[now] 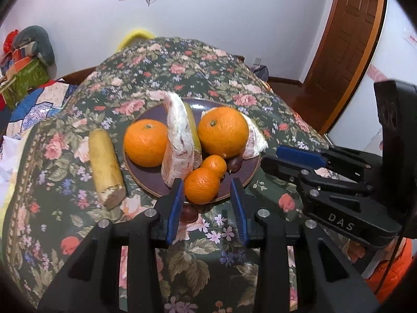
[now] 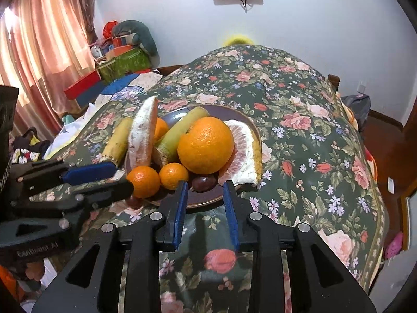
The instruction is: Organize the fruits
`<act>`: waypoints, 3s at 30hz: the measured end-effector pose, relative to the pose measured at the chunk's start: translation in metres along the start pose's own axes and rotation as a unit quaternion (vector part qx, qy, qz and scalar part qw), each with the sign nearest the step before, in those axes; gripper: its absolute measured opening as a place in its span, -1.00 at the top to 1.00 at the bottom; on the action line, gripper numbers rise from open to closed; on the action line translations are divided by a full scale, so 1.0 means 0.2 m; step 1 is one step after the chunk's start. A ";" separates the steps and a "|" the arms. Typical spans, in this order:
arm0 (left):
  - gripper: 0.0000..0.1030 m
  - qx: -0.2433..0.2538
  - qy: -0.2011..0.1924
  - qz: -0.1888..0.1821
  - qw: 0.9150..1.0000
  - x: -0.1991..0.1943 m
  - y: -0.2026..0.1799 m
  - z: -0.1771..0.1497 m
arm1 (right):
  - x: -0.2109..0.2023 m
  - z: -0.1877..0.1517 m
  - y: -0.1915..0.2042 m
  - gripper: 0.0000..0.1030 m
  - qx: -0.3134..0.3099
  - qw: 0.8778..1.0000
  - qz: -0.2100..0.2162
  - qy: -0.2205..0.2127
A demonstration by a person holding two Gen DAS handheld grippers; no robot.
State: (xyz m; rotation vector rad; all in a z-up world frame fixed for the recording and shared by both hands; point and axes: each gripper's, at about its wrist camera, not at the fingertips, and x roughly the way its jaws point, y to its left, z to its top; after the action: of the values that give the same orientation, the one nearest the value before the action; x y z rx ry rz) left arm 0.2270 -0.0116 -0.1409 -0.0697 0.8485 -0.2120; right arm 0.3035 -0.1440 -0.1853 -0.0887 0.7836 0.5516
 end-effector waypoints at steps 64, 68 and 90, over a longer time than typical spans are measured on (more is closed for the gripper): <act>0.30 -0.049 0.032 0.032 0.998 -0.24 0.52 -0.47 | 0.28 -0.09 0.36 0.32 -0.014 0.996 0.049 0.077; 0.30 -0.056 0.035 0.015 0.998 -0.23 0.55 -0.44 | 0.30 -0.08 0.39 0.32 -0.021 0.996 0.043 0.077; 0.26 -0.059 0.070 0.022 0.996 0.01 0.59 -0.20 | 0.24 -0.08 0.38 0.57 -0.018 0.997 0.055 0.051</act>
State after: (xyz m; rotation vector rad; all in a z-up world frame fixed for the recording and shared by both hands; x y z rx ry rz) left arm 0.2177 0.1046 -0.1861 -0.1475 1.0001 -0.1271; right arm 0.2820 -0.0632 -0.2208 -0.1079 0.8809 0.6697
